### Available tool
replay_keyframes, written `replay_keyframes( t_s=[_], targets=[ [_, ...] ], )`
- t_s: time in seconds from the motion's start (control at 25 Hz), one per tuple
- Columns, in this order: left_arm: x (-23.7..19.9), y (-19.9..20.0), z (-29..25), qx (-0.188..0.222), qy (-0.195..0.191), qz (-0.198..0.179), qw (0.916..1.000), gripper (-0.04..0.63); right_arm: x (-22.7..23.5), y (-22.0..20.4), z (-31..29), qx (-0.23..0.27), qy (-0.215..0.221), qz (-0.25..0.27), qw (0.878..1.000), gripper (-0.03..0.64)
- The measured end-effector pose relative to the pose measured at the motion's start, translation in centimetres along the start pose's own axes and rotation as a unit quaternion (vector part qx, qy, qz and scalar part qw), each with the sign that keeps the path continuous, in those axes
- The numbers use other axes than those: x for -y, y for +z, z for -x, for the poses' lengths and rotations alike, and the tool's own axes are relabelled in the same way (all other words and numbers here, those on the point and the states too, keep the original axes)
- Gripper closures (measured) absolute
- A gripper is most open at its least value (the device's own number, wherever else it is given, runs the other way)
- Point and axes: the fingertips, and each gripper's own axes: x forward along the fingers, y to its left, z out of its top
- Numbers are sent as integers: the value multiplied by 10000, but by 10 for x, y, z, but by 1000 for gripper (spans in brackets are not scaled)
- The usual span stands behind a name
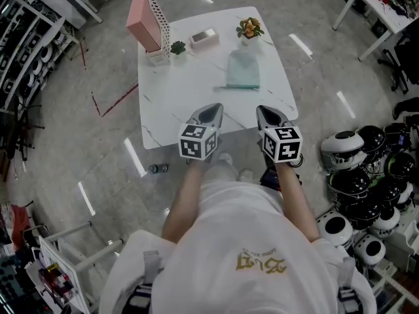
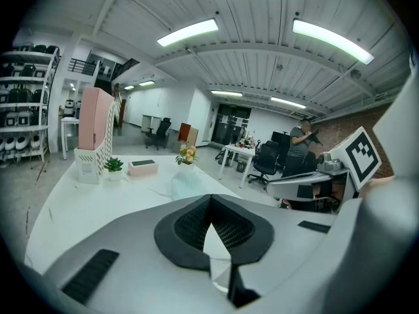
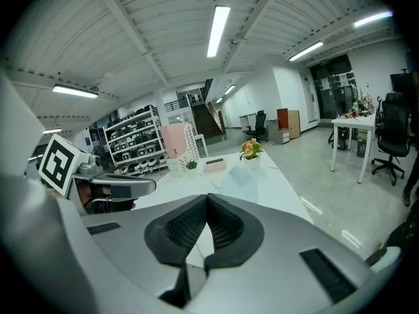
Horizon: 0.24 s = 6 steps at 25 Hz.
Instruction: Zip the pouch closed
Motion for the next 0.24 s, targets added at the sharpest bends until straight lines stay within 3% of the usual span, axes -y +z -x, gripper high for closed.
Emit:
replay_keyframes(
  t_s=[0.24],
  targets=[
    [8, -2, -3, -26, -54, -43, 10000, 577, -6, -3, 0, -32, 116, 67, 9999, 604]
  ],
)
